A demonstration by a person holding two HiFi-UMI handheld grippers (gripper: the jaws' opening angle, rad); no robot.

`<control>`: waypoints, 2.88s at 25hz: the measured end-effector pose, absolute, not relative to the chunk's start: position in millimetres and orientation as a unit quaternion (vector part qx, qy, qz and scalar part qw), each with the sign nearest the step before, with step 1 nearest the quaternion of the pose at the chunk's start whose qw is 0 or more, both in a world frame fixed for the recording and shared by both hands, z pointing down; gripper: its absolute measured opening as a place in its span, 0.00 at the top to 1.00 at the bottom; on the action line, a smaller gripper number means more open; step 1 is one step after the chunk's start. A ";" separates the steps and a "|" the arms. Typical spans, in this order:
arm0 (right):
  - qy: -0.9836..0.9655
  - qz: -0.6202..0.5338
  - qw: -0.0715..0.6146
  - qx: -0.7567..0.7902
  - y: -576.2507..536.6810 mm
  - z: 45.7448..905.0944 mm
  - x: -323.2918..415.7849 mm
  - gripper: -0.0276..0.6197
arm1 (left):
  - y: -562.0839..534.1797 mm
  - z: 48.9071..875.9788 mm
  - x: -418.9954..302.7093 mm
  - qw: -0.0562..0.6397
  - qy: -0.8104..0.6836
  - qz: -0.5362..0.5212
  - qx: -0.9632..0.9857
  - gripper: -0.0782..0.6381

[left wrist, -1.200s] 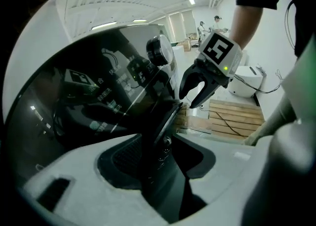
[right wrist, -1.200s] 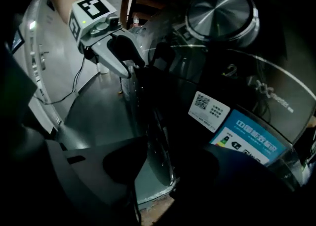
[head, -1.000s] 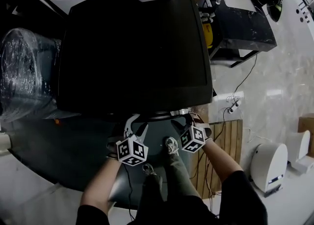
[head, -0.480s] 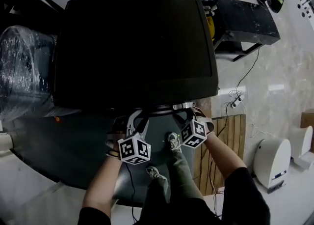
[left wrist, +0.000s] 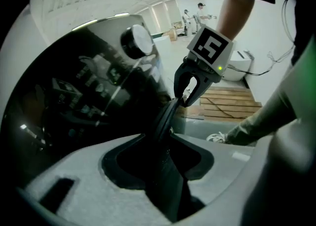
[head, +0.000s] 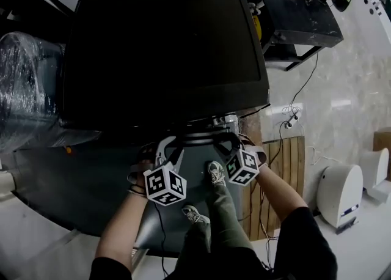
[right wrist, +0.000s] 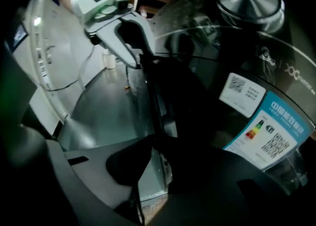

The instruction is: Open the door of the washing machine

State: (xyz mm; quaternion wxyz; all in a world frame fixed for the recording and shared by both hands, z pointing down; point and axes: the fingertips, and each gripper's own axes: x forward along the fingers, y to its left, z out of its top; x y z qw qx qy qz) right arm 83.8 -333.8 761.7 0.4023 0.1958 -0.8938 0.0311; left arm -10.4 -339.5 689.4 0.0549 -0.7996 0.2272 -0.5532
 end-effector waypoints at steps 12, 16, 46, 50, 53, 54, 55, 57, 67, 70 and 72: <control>-0.884 0.098 0.371 0.266 -194.5 765.9 52.1 0.72 | -244.1 693.2 -38.2 0.108 0.276 -0.520 -0.801 0.59; -0.881 0.110 0.368 0.275 -158.8 754.0 43.7 0.71 | -216.8 687.4 -59.6 0.058 0.333 -0.478 -0.811 0.57; -0.911 0.062 0.347 0.214 -34.4 668.5 -105.5 0.72 | -77.4 698.7 -310.4 -0.246 0.583 -0.321 -0.705 0.57; -0.919 0.057 0.343 0.188 -40.4 665.2 -127.4 0.72 | -85.5 703.8 -357.6 -0.248 0.605 -0.340 -0.676 0.57; -0.922 0.061 0.345 0.166 -49.1 664.3 -143.1 0.72 | -97.2 704.4 -394.6 -0.254 0.622 -0.355 -0.650 0.57; -0.922 0.060 0.347 0.158 -54.8 663.5 -147.1 0.72 | -102.7 704.0 -405.2 -0.257 0.628 -0.357 -0.641 0.57; -0.924 0.058 0.348 0.149 -62.6 662.2 -150.5 0.72 | -108.6 704.1 -415.0 -0.261 0.636 -0.358 -0.632 0.57; -0.926 0.053 0.351 0.128 -80.9 659.8 -155.0 0.72 | -120.7 704.1 -432.1 -0.271 0.652 -0.358 -0.611 0.57; -0.922 0.025 0.384 0.051 -153.1 669.1 -180.3 0.72 | -159.6 704.9 -503.1 -0.278 0.686 -0.365 -0.564 0.56; -0.924 0.019 0.381 0.036 -165.7 668.0 -189.2 0.72 | -163.1 714.7 -508.6 -0.295 0.694 -0.361 -0.549 0.58; -0.923 0.018 0.383 0.028 -170.2 668.3 -192.5 0.72 | -163.8 720.6 -509.4 -0.304 0.697 -0.357 -0.542 0.58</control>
